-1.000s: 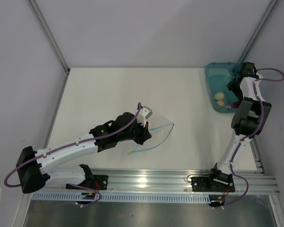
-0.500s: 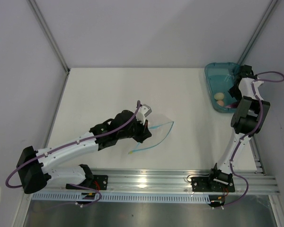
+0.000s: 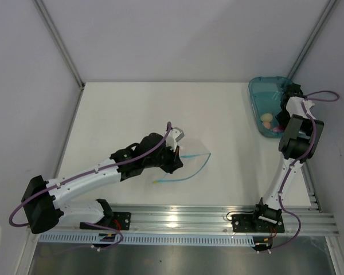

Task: Place the food in the zip-top bag and seal the zipper
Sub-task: Pick up the fake vegetable from the bin, then place the fake vegetable in the zipper food storage bag.

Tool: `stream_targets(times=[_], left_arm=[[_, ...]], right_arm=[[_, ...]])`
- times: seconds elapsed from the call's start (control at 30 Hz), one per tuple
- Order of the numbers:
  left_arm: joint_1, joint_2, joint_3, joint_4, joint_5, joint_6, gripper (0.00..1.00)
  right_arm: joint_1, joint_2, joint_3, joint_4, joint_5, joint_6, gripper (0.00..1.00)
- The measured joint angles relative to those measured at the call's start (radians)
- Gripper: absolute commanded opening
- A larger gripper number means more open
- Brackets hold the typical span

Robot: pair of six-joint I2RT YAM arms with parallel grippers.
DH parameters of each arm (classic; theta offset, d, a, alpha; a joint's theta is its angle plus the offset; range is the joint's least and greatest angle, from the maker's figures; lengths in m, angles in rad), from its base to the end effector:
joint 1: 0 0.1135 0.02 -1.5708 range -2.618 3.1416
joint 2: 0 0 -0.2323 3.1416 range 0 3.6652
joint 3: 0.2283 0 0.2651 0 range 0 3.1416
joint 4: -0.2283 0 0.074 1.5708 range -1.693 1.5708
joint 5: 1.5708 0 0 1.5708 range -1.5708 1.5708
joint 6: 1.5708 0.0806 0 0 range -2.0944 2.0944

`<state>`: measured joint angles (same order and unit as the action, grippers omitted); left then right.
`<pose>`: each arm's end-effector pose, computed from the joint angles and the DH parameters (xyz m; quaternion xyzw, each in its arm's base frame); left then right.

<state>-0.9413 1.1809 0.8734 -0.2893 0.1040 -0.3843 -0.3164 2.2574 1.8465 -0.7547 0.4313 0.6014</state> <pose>0.1837 -0.2664 0.2208 0.2660 0.8419 -0.3238 0.3401 0.4514 -0.1832 0.1097 0.4625 0.8388 -0.1796 0.2243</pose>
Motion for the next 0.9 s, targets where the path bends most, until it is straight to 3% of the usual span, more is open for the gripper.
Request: stream_targets(times=[0.13,0.27,0.37,0.7,0.8,0.9], left_arm=[[0.000,0.000,0.008,-0.016,0.001,-0.004,0.01],[0.000,0.000,0.023,-0.035,0.007,-0.012,0.01],[0.001,0.000,0.048,-0.057,0.019,-0.026,0.01],[0.001,0.028,0.203,-0.168,0.038,-0.090,0.00],[0.002,0.055,0.254,-0.202,0.031,-0.124,0.01],[0.003,0.111,0.319,-0.240,0.031,-0.149,0.01]], right_arm=[[0.001,0.000,0.000,0.010,-0.006,0.001,0.28],[0.010,-0.005,0.000,0.010,-0.006,0.002,0.05],[0.025,-0.031,0.007,-0.019,0.003,0.002,0.00],[0.078,-0.315,0.056,-0.115,0.097,-0.061,0.00],[0.121,-0.483,-0.031,-0.078,0.092,-0.090,0.00],[0.244,-0.675,-0.164,-0.012,0.034,-0.125,0.00]])
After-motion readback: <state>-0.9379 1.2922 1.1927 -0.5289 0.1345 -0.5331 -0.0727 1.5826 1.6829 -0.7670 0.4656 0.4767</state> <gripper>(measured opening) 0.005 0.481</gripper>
